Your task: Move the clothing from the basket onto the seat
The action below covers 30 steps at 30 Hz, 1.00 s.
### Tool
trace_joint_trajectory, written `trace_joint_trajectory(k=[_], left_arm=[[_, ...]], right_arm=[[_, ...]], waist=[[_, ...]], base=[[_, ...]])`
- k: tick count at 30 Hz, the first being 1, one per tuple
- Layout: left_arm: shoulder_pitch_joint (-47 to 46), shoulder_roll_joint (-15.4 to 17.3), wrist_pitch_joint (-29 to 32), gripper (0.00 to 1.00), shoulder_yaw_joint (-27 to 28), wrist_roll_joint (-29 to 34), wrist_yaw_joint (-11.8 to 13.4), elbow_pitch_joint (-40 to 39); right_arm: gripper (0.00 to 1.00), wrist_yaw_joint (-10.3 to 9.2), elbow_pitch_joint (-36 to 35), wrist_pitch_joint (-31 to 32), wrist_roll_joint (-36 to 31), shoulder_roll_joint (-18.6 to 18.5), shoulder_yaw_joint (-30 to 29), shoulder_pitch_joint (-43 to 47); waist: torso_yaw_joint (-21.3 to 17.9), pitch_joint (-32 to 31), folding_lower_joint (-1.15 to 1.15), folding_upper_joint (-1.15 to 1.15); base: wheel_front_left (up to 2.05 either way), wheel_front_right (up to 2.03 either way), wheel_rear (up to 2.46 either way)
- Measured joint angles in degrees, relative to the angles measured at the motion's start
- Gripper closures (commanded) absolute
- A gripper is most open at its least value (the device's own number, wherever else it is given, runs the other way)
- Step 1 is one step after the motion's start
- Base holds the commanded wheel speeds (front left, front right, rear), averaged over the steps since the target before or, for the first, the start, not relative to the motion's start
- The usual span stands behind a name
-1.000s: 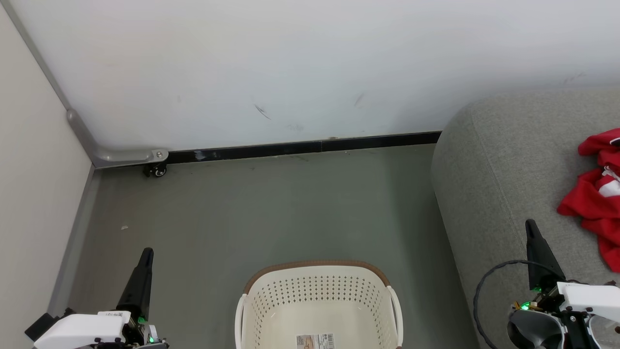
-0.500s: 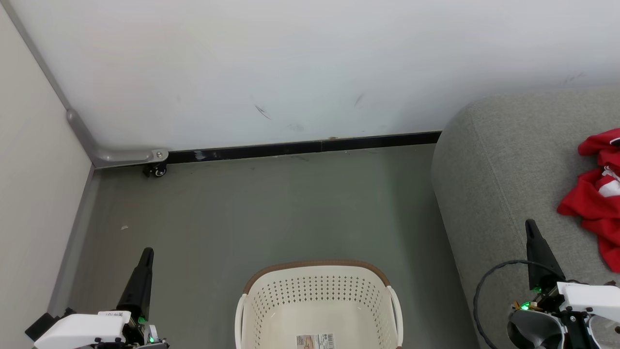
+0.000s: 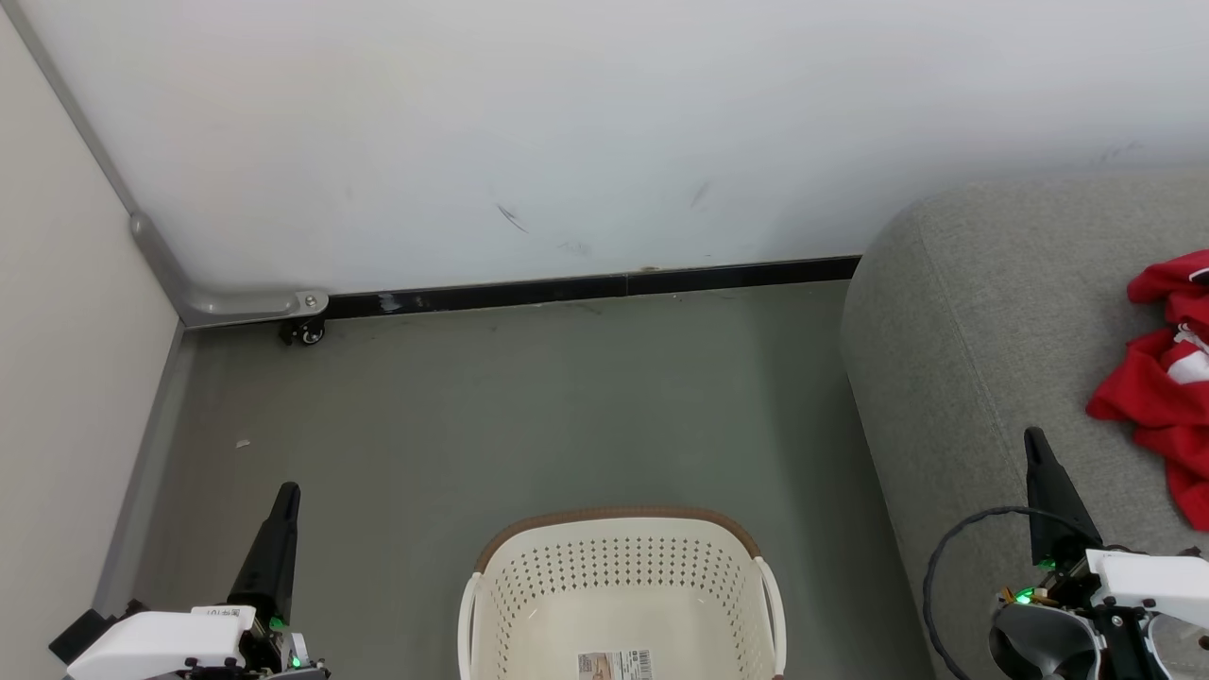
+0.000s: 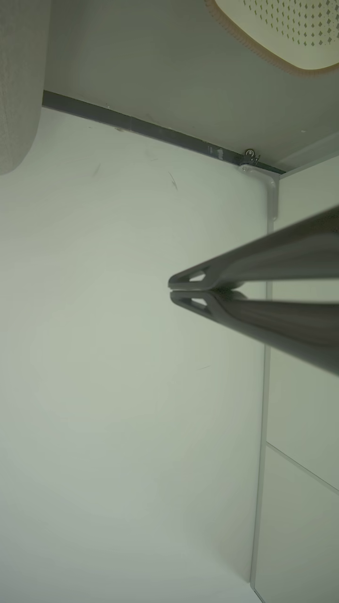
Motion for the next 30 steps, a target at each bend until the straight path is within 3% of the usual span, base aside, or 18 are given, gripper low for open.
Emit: trace_joint_trajectory(k=[30], left_arm=[[0.0, 0.0, 0.0, 1.0, -0.04, 0.0, 0.0, -0.04]], right_arm=[[1.0, 0.0, 0.0, 0.0, 0.0, 0.0, 0.02, 0.0]], waist=[[0.0, 0.0, 0.0, 0.0]], base=[[0.0, 0.0, 0.0]])
